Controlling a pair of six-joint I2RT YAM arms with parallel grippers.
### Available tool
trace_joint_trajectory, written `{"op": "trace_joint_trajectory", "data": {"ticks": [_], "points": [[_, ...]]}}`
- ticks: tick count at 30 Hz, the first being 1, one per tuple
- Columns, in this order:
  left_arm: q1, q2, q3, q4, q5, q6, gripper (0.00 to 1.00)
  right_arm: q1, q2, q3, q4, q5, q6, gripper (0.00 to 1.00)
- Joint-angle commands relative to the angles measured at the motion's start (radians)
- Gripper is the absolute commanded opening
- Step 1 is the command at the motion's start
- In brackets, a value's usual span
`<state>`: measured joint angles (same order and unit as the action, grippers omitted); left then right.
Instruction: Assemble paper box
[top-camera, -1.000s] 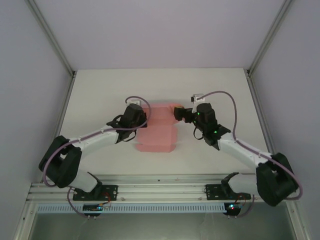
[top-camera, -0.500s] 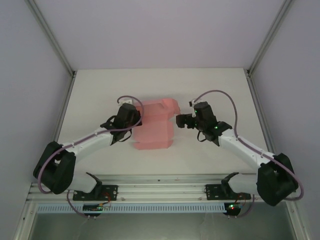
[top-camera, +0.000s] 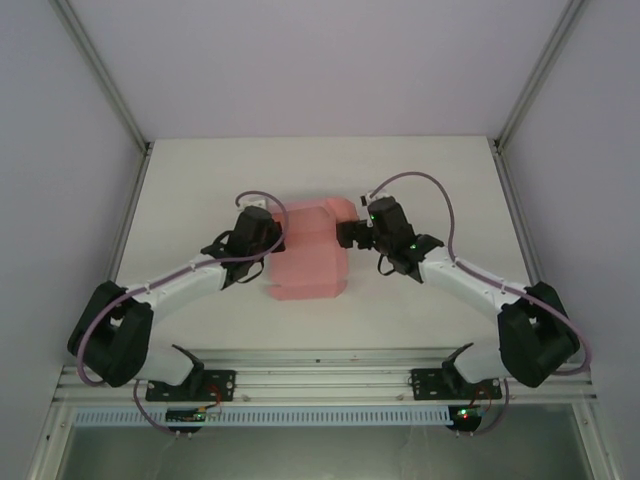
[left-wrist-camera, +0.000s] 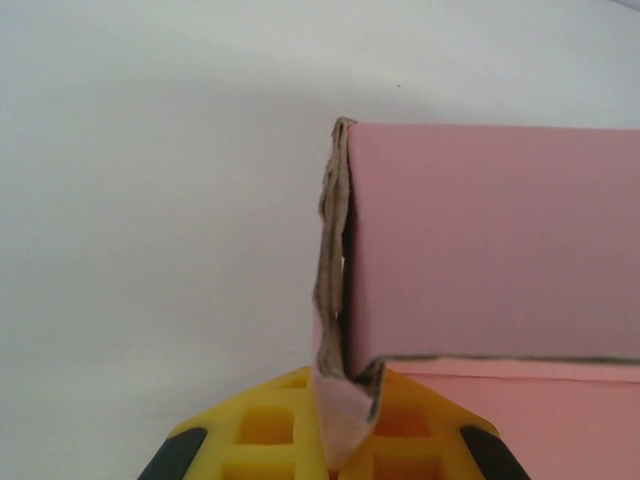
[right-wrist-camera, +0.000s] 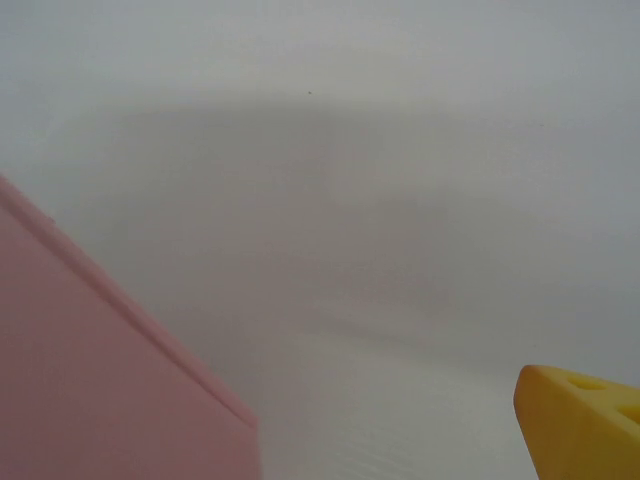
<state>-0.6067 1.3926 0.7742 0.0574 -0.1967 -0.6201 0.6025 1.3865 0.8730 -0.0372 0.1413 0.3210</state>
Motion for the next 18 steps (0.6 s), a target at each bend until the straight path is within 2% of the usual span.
{"op": "trace_joint_trajectory", "data": {"ticks": [1, 12, 18], "points": [[0.001, 0.007, 0.024, 0.047, 0.041, -0.014, 0.0, 0.014, 0.039, 0.025, 0.04, -0.031, -0.011, 0.99], [0.004, -0.013, 0.002, 0.063, 0.039, -0.03, 0.0, 0.029, 0.101, 0.04, 0.04, -0.088, -0.01, 0.99], [0.023, -0.018, -0.007, 0.033, 0.021, -0.026, 0.0, 0.027, -0.008, 0.011, -0.03, -0.106, -0.018, 0.99]]}}
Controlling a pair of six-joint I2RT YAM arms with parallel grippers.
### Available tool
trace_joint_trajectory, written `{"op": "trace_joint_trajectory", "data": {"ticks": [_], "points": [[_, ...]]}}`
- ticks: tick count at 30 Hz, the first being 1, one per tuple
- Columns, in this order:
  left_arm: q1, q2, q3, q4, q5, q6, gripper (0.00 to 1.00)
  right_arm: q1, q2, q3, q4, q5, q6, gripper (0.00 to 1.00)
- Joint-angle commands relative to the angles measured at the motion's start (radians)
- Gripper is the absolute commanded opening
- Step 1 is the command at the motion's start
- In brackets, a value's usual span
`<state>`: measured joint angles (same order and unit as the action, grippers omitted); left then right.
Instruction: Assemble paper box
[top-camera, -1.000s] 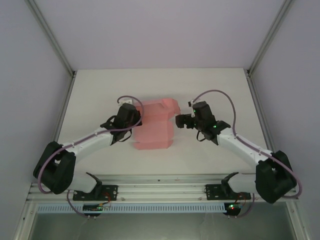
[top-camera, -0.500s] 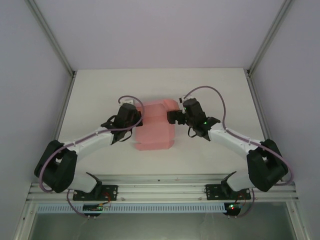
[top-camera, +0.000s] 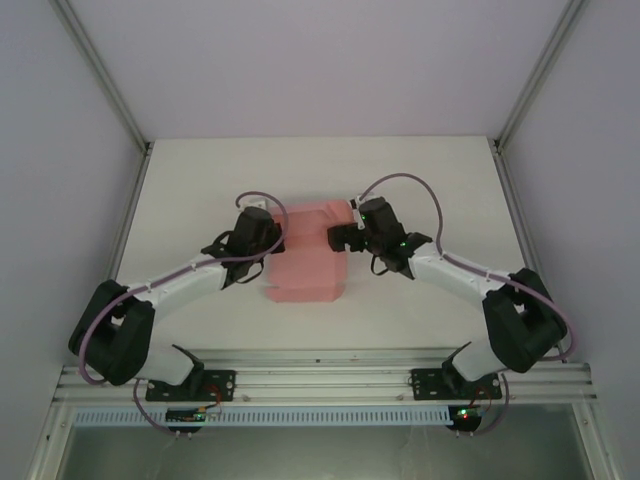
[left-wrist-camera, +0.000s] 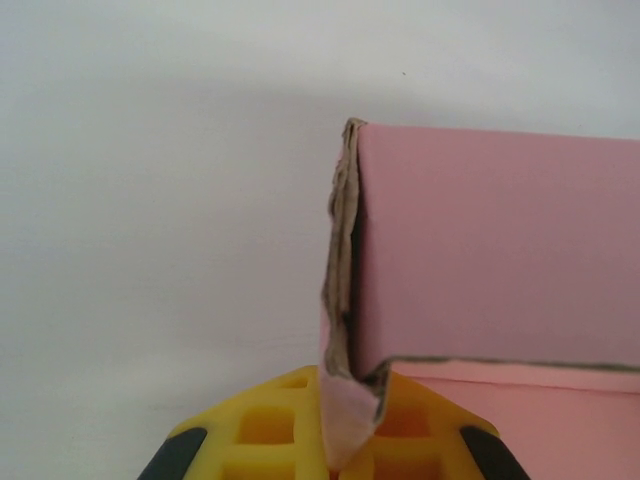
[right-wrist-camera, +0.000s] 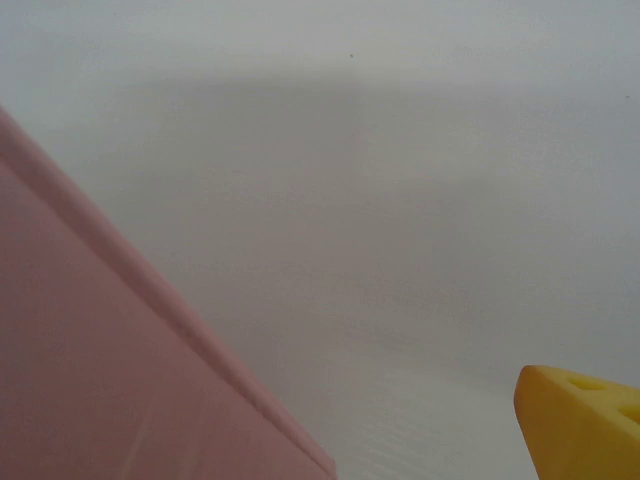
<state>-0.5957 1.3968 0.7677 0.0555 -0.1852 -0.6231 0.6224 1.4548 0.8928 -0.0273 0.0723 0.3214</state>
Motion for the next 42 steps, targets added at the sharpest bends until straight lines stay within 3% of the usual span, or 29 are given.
{"op": "trace_joint_trajectory", "data": {"ticks": [1, 6, 10, 16, 19, 25, 33, 42], "points": [[0.017, -0.023, -0.003, 0.033, 0.011, -0.023, 0.0, 0.004, -0.111, -0.023, -0.042, -0.043, -0.024, 0.99], [0.026, -0.035, -0.02, 0.051, 0.046, 0.026, 0.0, -0.04, -0.316, -0.095, -0.058, -0.043, -0.022, 0.99], [0.032, -0.046, -0.032, 0.075, 0.055, 0.052, 0.0, -0.154, -0.44, -0.147, -0.056, -0.094, 0.04, 0.99], [0.035, -0.045, -0.045, 0.124, 0.106, 0.075, 0.0, -0.341, -0.461, -0.178, -0.077, -0.187, 0.185, 0.99], [0.034, -0.038, -0.046, 0.147, 0.123, 0.089, 0.0, -0.376, -0.414, -0.178, -0.058, -0.247, 0.214, 0.99], [0.035, -0.021, -0.039, 0.15, 0.145, 0.099, 0.0, -0.368, -0.256, -0.124, 0.008, -0.33, 0.211, 0.99], [0.034, -0.024, -0.04, 0.159, 0.149, 0.079, 0.0, -0.242, -0.088, -0.026, 0.029, -0.505, 0.125, 0.99], [0.035, -0.022, -0.041, 0.161, 0.164, 0.068, 0.0, -0.133, 0.01, 0.056, -0.027, -0.488, 0.043, 0.99]]}}
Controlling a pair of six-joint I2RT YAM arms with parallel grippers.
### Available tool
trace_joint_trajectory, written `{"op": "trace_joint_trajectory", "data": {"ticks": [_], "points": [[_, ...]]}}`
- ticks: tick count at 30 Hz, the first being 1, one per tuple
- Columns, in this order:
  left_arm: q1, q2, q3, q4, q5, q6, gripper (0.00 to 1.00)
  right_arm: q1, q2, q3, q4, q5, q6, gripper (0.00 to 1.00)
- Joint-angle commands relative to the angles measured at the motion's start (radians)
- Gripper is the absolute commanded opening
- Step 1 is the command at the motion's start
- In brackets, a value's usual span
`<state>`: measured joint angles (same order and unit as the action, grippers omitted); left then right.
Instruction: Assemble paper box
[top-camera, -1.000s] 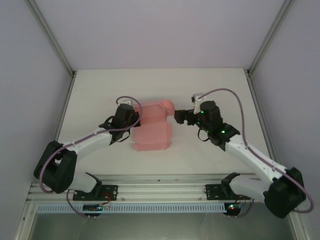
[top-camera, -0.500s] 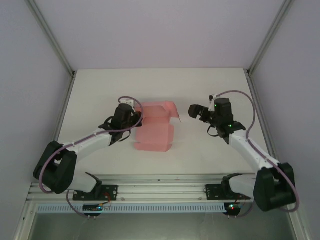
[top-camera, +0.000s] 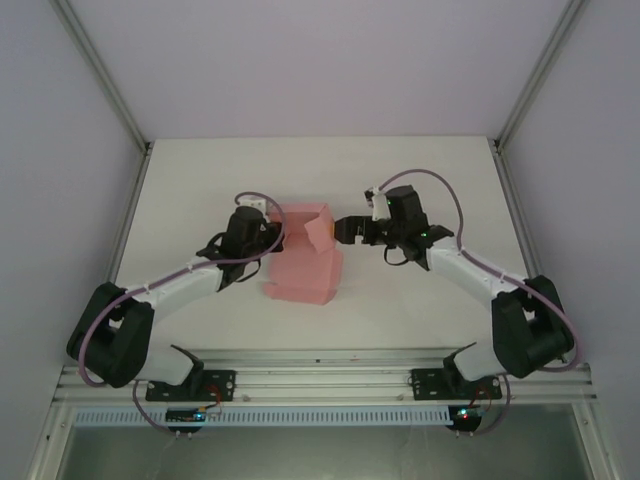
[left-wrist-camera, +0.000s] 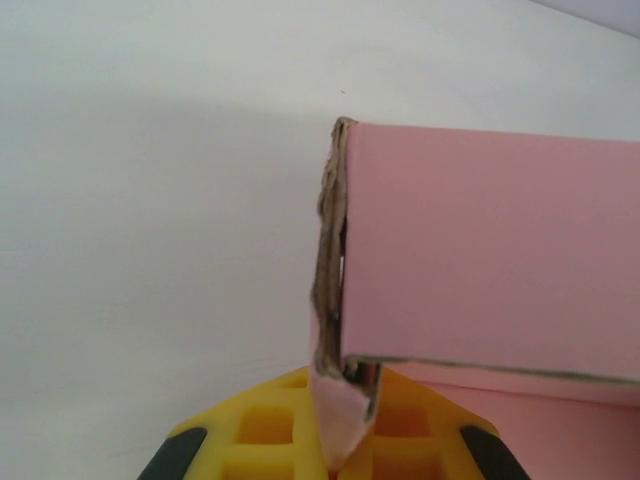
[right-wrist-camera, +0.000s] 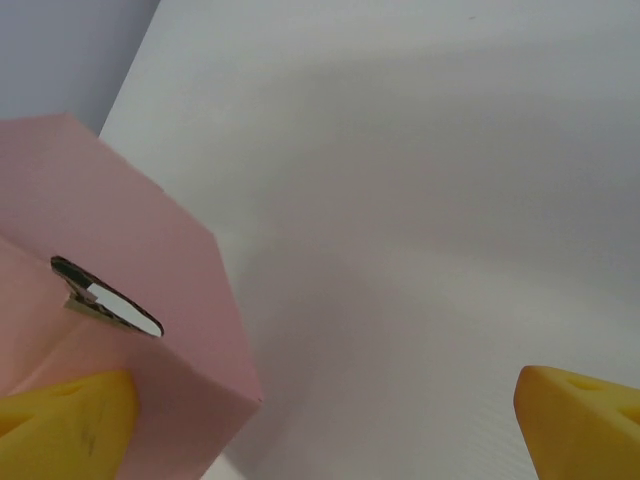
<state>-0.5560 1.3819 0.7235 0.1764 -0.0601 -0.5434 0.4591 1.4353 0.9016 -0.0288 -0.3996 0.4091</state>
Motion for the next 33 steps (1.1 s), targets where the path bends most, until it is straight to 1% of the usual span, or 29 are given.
{"op": "trace_joint_trajectory", "data": {"ticks": [1, 4, 7, 10, 15, 20, 23, 27, 28, 30, 33], "points": [[-0.005, -0.009, 0.004, 0.041, 0.044, -0.012, 0.0, 0.038, 0.04, 0.056, -0.033, 0.001, -0.054, 0.99], [-0.005, -0.013, 0.0, 0.053, 0.065, -0.013, 0.0, 0.055, 0.068, 0.076, -0.04, 0.046, -0.058, 0.99], [-0.005, -0.017, -0.004, 0.064, 0.089, -0.017, 0.0, 0.067, 0.093, 0.09, -0.036, 0.05, -0.062, 0.99], [-0.005, -0.02, -0.001, 0.044, 0.063, -0.02, 0.0, 0.07, 0.093, 0.097, -0.07, 0.053, -0.072, 0.99], [-0.004, -0.039, 0.005, -0.02, -0.01, -0.006, 0.0, 0.041, 0.017, 0.059, -0.14, 0.137, -0.095, 0.99], [-0.005, -0.055, 0.013, -0.055, -0.037, 0.02, 0.0, -0.021, -0.092, 0.044, -0.259, 0.172, -0.158, 0.99], [-0.005, -0.055, 0.012, -0.052, -0.029, 0.022, 0.0, -0.047, -0.133, 0.045, -0.305, 0.14, -0.214, 0.98], [-0.004, -0.051, 0.015, -0.049, -0.018, 0.02, 0.0, -0.053, -0.147, 0.059, -0.33, 0.058, -0.288, 0.94], [-0.004, -0.052, 0.016, -0.048, -0.013, 0.02, 0.0, -0.05, -0.147, 0.067, -0.326, 0.048, -0.328, 0.93], [-0.005, -0.05, 0.017, -0.048, -0.01, 0.02, 0.0, -0.035, -0.141, 0.084, -0.332, -0.01, -0.368, 0.89], [-0.005, -0.048, 0.021, -0.049, -0.009, 0.018, 0.0, -0.001, -0.128, 0.108, -0.316, -0.051, -0.415, 0.87]]}}
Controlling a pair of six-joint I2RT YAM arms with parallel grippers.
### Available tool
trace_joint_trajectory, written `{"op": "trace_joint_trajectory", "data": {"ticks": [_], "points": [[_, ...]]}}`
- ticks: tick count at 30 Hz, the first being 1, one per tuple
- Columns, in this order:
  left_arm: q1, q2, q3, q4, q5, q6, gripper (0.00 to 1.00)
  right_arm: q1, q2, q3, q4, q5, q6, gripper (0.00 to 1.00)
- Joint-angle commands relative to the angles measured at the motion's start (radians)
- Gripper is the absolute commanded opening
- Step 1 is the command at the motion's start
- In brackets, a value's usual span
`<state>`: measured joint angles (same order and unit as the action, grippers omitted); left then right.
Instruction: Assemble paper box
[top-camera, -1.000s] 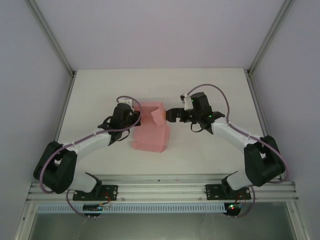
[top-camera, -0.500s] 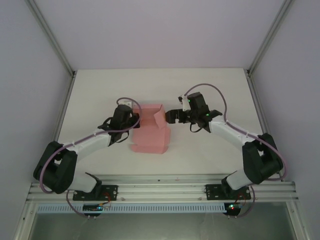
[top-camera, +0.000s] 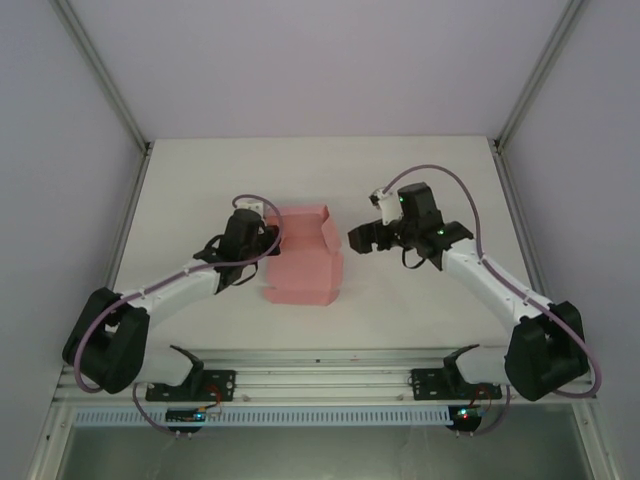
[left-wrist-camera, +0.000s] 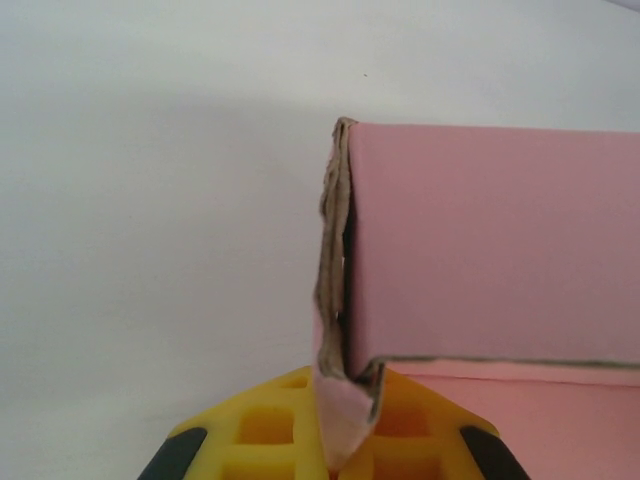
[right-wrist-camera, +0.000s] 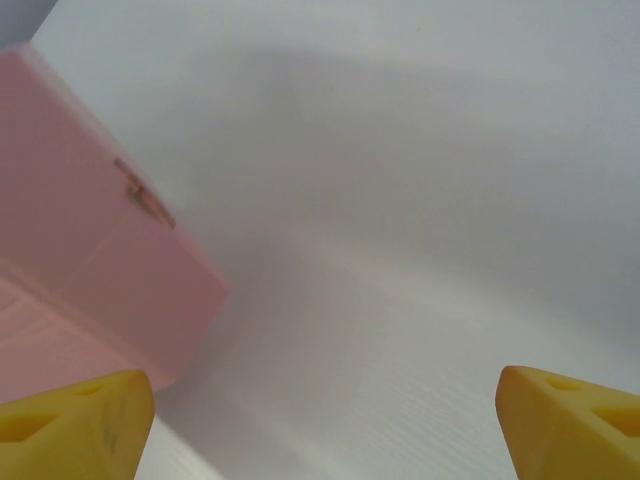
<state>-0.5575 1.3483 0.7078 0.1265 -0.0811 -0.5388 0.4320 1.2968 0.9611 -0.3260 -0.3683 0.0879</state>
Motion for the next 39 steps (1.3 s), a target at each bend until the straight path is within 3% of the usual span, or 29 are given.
{"op": "trace_joint_trajectory", "data": {"ticks": [1, 11, 13, 16, 20, 24, 26, 27, 28, 32, 35, 39], "points": [[-0.003, -0.015, 0.035, 0.001, 0.016, 0.013, 0.0, 0.04, 0.02, 0.058, -0.011, -0.076, -0.105, 0.87], [-0.003, -0.004, 0.046, -0.01, 0.031, -0.003, 0.0, 0.124, 0.188, 0.194, -0.004, -0.036, -0.131, 0.82], [-0.004, -0.004, 0.049, -0.008, 0.037, -0.004, 0.0, 0.139, 0.214, 0.206, 0.011, 0.016, -0.126, 0.75], [-0.003, -0.001, 0.052, -0.011, 0.043, -0.009, 0.0, 0.171, 0.236, 0.218, 0.041, 0.172, -0.098, 0.57], [-0.004, 0.006, 0.059, -0.017, 0.048, -0.015, 0.0, 0.208, 0.253, 0.208, 0.114, 0.389, -0.028, 0.23], [-0.011, 0.023, 0.076, -0.049, 0.023, -0.042, 0.0, 0.245, 0.289, 0.209, 0.15, 0.71, 0.079, 0.04], [-0.022, 0.035, 0.096, -0.086, -0.016, -0.054, 0.0, 0.254, 0.325, 0.222, 0.119, 0.865, 0.132, 0.0], [-0.026, 0.042, 0.112, -0.123, -0.061, -0.081, 0.0, 0.258, 0.347, 0.099, 0.093, 0.957, 0.173, 0.0], [-0.03, 0.053, 0.132, -0.173, -0.117, -0.122, 0.0, 0.26, 0.369, 0.265, 0.051, 1.02, 0.202, 0.0], [-0.019, 0.114, 0.243, -0.474, -0.326, -0.331, 0.0, 0.242, 0.447, 0.342, -0.197, 1.272, 0.413, 0.0], [0.019, 0.156, 0.282, -0.625, -0.367, -0.416, 0.0, 0.208, 0.479, 0.38, -0.326, 1.375, 0.486, 0.0], [0.044, 0.198, 0.305, -0.768, -0.479, -0.486, 0.0, 0.194, 0.484, 0.362, -0.325, 1.49, 0.424, 0.0]]}}
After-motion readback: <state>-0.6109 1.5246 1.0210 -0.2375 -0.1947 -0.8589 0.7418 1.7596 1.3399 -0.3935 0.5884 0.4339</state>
